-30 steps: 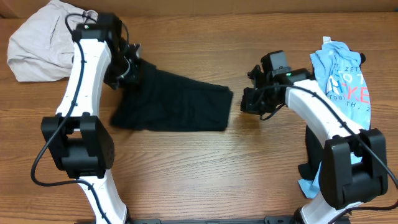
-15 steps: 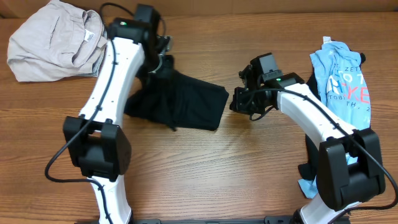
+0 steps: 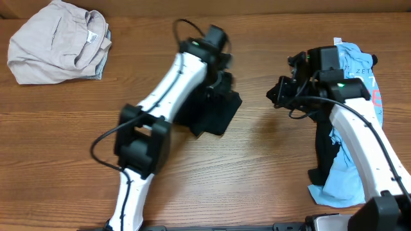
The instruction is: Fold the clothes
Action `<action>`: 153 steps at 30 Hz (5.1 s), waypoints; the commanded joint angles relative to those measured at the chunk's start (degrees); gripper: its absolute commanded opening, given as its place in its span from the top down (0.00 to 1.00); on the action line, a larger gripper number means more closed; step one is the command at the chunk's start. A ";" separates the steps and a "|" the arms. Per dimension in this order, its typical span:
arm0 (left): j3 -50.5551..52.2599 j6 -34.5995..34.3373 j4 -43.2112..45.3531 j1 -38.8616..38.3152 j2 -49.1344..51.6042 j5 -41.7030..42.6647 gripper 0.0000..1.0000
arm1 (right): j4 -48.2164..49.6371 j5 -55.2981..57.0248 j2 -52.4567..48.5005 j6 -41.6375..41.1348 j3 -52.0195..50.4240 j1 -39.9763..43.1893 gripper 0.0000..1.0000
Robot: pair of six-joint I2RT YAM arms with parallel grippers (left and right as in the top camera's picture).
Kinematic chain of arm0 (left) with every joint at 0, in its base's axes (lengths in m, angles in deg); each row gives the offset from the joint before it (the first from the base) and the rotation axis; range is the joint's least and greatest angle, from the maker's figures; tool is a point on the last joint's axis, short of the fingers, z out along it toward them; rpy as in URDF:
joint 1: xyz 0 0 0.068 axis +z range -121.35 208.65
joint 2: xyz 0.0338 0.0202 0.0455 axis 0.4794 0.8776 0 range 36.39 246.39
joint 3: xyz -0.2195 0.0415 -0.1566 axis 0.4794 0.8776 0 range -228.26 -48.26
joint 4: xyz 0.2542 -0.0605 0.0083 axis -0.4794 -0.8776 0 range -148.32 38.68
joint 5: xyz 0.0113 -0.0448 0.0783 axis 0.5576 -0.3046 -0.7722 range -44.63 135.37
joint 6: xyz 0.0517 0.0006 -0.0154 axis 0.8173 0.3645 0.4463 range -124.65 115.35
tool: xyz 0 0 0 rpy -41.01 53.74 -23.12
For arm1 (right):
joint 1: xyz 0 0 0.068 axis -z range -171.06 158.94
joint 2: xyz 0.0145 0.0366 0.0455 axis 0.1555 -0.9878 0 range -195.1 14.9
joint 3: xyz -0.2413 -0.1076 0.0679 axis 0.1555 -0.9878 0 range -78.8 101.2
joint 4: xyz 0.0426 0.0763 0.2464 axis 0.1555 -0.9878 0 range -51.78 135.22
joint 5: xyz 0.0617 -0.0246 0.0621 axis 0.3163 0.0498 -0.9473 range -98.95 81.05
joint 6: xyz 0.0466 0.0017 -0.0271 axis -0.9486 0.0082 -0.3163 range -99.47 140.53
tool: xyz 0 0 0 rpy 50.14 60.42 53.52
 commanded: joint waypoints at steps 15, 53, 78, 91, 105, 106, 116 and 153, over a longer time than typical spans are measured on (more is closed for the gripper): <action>-20.13 8.35 -20.39 -2.51 -0.57 -5.79 0.00 | -3.89 2.05 0.48 3.23 0.96 7.98 0.68; 11.74 18.97 3.28 -9.79 1.09 -27.34 0.11 | -6.97 6.34 0.46 5.84 0.94 9.62 0.57; -19.43 7.78 -15.87 10.34 -3.19 -32.46 0.96 | -7.41 6.80 0.46 6.05 0.94 9.62 0.57; -37.40 15.54 -16.59 25.51 -3.50 -33.05 0.96 | -7.48 6.80 0.46 6.03 0.92 9.62 0.57; -37.35 34.45 8.70 46.23 -3.30 -32.28 0.96 | -7.41 6.82 0.46 5.99 0.92 9.62 0.57; -37.31 35.67 10.21 47.21 -3.06 -31.28 0.96 | -7.41 6.84 0.46 5.99 0.92 9.62 0.57; -36.33 36.94 18.71 54.53 3.85 -24.44 0.96 | -7.87 8.72 0.46 5.77 0.92 9.51 0.57; -42.62 21.16 1.31 40.11 6.95 -20.39 0.00 | -8.50 8.72 0.46 5.79 0.92 9.51 0.44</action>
